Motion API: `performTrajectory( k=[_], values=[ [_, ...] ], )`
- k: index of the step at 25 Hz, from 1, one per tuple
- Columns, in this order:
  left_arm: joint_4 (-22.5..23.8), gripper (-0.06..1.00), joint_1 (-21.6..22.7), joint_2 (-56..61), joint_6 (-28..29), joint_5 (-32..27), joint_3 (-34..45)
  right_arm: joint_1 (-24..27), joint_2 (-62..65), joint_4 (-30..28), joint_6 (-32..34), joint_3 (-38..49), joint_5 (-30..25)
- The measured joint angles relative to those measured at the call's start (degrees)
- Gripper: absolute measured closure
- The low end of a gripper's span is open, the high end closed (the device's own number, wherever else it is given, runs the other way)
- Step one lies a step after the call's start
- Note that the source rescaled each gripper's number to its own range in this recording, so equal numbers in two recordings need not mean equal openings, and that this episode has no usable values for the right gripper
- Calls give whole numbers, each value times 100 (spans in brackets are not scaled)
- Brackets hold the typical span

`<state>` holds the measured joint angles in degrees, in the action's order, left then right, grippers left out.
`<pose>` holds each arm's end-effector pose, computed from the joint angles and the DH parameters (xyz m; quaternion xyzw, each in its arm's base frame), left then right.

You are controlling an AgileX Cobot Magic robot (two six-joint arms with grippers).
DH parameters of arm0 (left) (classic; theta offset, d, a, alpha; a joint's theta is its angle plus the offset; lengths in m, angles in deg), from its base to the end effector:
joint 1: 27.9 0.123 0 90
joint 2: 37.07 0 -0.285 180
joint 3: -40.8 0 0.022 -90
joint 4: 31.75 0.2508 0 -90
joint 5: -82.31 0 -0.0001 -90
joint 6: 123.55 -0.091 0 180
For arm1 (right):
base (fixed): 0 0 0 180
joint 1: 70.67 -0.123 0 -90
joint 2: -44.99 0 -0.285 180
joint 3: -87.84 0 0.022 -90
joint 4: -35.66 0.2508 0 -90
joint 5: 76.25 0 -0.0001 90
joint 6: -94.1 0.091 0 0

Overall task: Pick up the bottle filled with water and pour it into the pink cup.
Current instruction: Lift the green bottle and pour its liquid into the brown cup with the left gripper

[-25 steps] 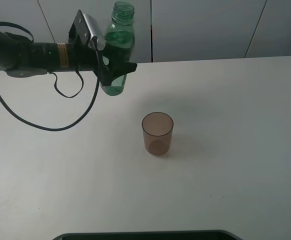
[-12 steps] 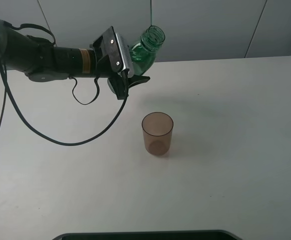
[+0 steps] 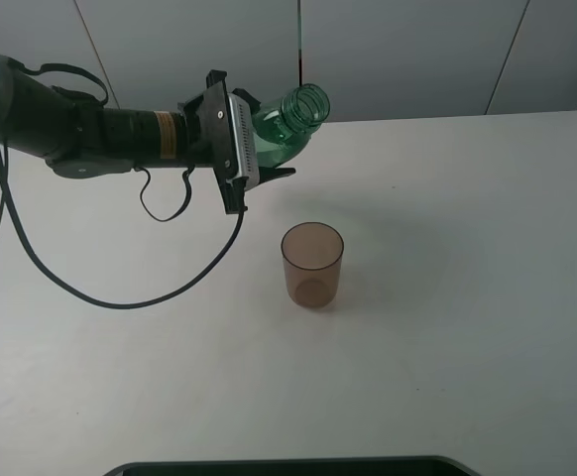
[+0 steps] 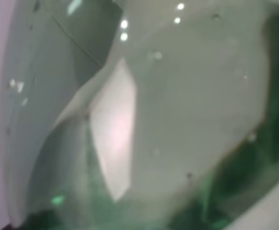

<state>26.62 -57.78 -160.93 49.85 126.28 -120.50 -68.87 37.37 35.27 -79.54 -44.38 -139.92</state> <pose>0.3156 -0.2433 0.1420 0.6695 0.4762 -0.1421 0.5521 -0.0091 -0.0003 0.2770 0.0616 0.8597 0.0168 0.5067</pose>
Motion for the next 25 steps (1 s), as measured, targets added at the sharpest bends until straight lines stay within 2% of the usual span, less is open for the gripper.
performTrajectory(
  k=[3, 15, 25],
  values=[
    [-121, 92, 0, 0, -319, -100, 132, 0, 0, 0, 0, 0, 0],
    [-170, 92, 0, 0, -1167, -160, 172, 0, 0, 0, 0, 0, 0],
    [-223, 92, 0, 0, -1950, -467, 172, 0, 0, 0, 0, 0, 0]
  ],
)
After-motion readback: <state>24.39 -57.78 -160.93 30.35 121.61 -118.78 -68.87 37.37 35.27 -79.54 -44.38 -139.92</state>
